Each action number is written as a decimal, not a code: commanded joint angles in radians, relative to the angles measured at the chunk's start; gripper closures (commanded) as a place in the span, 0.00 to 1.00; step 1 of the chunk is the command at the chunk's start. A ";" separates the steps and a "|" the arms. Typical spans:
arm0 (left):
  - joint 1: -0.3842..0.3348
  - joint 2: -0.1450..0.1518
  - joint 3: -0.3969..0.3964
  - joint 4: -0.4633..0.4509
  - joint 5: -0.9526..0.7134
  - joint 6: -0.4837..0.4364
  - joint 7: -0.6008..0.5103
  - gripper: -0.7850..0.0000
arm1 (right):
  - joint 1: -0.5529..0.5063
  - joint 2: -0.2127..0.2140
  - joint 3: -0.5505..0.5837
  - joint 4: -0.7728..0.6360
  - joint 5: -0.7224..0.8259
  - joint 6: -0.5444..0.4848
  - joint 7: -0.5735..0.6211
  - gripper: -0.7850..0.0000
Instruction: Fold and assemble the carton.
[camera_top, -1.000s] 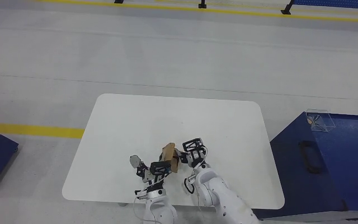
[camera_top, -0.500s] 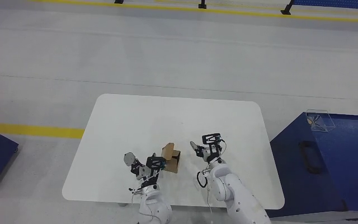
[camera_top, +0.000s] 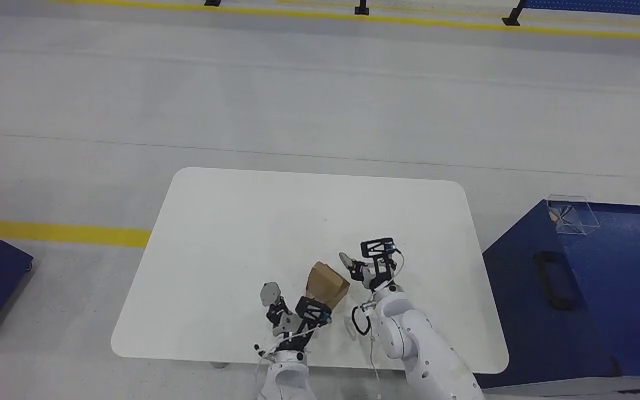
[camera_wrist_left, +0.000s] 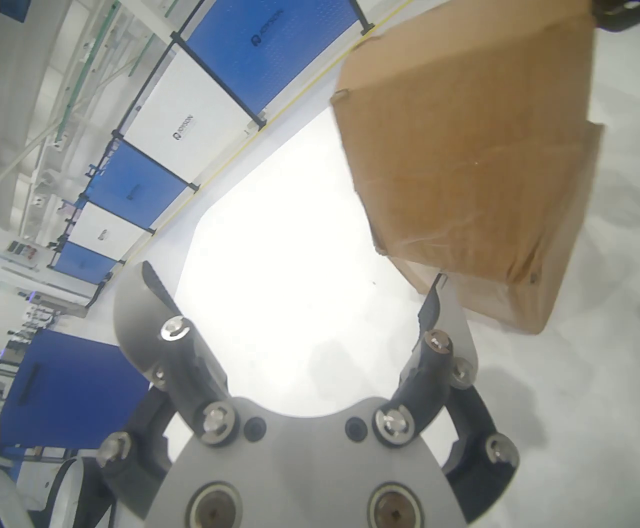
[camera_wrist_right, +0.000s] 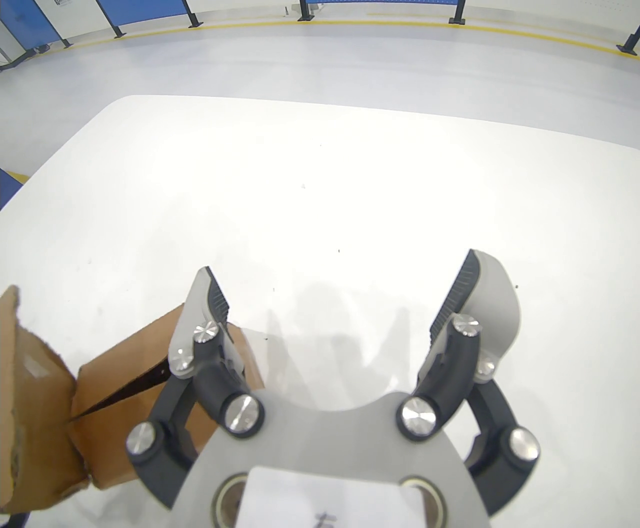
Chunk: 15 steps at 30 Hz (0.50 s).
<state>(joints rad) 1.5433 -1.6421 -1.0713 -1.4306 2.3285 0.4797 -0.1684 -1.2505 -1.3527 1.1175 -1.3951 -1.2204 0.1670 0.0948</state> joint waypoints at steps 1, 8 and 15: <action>0.010 0.001 -0.012 -0.029 -0.034 0.019 0.026 0.00 | 0.000 0.000 0.000 0.000 0.000 0.000 0.000 0.00; 0.010 0.001 -0.012 -0.029 -0.034 0.019 0.026 0.00 | 0.000 0.000 0.000 0.000 0.000 0.000 0.000 0.00; 0.015 0.003 -0.028 -0.077 -0.075 -0.063 -0.051 0.00 | -0.005 0.001 0.033 -0.016 0.035 0.014 0.015 0.00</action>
<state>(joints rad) 1.5539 -1.6382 -1.0968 -1.4663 2.3143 0.4629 -0.1804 -1.2555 -1.3518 1.1394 -1.4071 -1.1957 0.1692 0.1012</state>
